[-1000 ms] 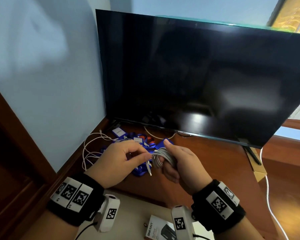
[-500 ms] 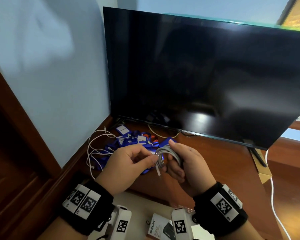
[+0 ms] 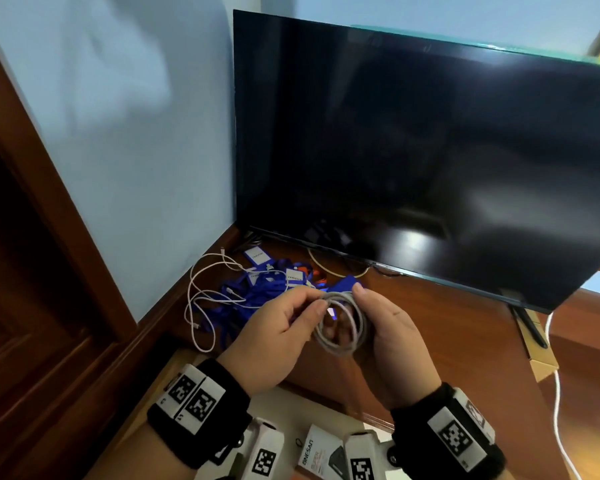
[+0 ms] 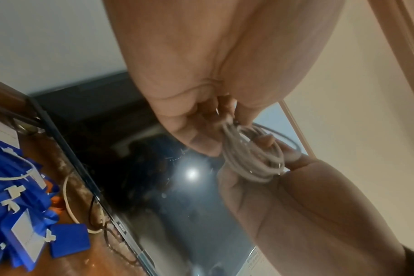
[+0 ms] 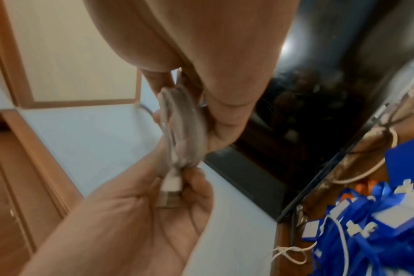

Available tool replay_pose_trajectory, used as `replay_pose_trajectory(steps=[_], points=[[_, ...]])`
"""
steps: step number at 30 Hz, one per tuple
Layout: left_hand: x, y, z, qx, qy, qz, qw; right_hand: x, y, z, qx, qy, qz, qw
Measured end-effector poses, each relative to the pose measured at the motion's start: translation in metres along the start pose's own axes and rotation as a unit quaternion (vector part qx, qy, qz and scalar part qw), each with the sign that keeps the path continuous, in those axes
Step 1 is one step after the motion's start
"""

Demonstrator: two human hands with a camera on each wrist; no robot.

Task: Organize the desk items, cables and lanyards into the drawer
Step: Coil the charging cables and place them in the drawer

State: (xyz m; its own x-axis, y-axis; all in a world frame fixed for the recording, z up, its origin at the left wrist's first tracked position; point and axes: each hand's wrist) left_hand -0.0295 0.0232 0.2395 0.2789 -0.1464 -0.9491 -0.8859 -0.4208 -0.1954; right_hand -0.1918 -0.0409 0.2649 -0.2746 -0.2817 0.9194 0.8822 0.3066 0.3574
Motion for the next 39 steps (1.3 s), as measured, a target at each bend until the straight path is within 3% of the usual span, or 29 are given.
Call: replay_pose_trajectory(steps=[5, 11, 14, 20, 24, 30, 34, 39], points=[[0.003, -0.001, 0.0, -0.033, 0.06, -0.057, 0.996, -0.005, -0.006, 0.002, 0.01, -0.081, 0.141, 0.987], [0.014, -0.004, -0.005, -0.068, 0.189, -0.197, 0.959, -0.005, -0.008, 0.006, 0.007, -0.229, 0.329, 0.916], [0.012, -0.005, -0.006, -0.068, 0.197, -0.192, 0.959, -0.004, -0.01, 0.005, 0.01, -0.255, 0.377, 0.89], [0.004, -0.018, -0.003, -0.062, 0.074, -0.076, 0.992, 0.001, -0.016, 0.005, 0.001, -0.243, 0.35, 0.904], [-0.002, -0.03, -0.001, -0.082, 0.048, -0.059, 0.994, 0.0, -0.02, 0.004, -0.006, -0.262, 0.383, 0.886], [-0.009, -0.041, -0.006, -0.09, 0.129, -0.126, 0.98, -0.008, -0.021, 0.001, -0.01, -0.274, 0.436, 0.857], [-0.017, -0.046, -0.013, -0.081, 0.209, -0.202, 0.953, -0.01, -0.017, 0.001, 0.02, -0.263, 0.441, 0.858], [-0.026, -0.051, -0.029, -0.054, 0.248, -0.237, 0.938, -0.006, -0.015, 0.003, 0.057, -0.244, 0.427, 0.869]])
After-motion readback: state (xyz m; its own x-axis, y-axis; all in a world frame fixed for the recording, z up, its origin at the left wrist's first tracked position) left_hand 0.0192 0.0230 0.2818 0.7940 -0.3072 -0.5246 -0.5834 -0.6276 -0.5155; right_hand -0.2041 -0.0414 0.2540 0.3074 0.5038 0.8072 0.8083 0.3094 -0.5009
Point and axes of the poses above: each hand's wrist, its own z-axis away from the middle knuckle, its own y-axis out of the palm, x = y × z, and after that the axes turned 13 degrees about -x, right-handed
